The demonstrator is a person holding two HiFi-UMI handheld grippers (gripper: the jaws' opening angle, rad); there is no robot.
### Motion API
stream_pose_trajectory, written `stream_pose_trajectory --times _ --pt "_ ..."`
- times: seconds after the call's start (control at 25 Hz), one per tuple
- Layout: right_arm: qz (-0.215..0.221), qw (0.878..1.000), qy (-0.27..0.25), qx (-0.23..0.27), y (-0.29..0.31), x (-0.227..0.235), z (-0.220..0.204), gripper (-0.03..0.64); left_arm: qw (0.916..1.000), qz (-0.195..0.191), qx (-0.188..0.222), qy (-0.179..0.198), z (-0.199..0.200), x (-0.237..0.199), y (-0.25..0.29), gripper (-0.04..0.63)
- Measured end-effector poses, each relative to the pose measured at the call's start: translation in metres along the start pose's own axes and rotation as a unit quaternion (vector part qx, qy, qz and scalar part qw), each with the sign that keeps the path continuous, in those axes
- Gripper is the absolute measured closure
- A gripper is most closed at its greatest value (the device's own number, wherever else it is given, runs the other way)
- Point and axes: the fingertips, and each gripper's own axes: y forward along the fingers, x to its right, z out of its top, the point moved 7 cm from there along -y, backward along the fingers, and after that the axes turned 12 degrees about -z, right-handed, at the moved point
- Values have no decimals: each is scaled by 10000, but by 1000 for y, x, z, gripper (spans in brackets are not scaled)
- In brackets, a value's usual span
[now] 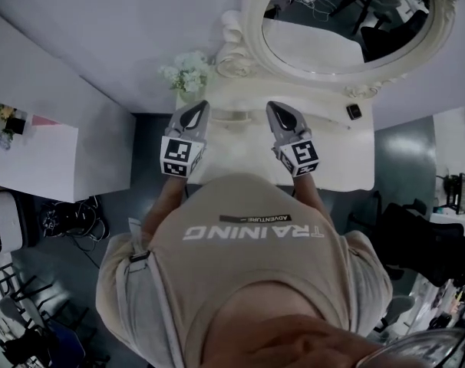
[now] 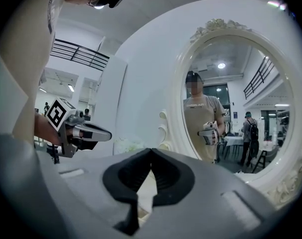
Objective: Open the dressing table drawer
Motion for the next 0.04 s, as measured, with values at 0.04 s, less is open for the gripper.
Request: stream_pose_trajectory --times 0.04 --pt "-23 10000 38 45 4 -3 0 614 10000 -10 9 47 1 -4 0 588"
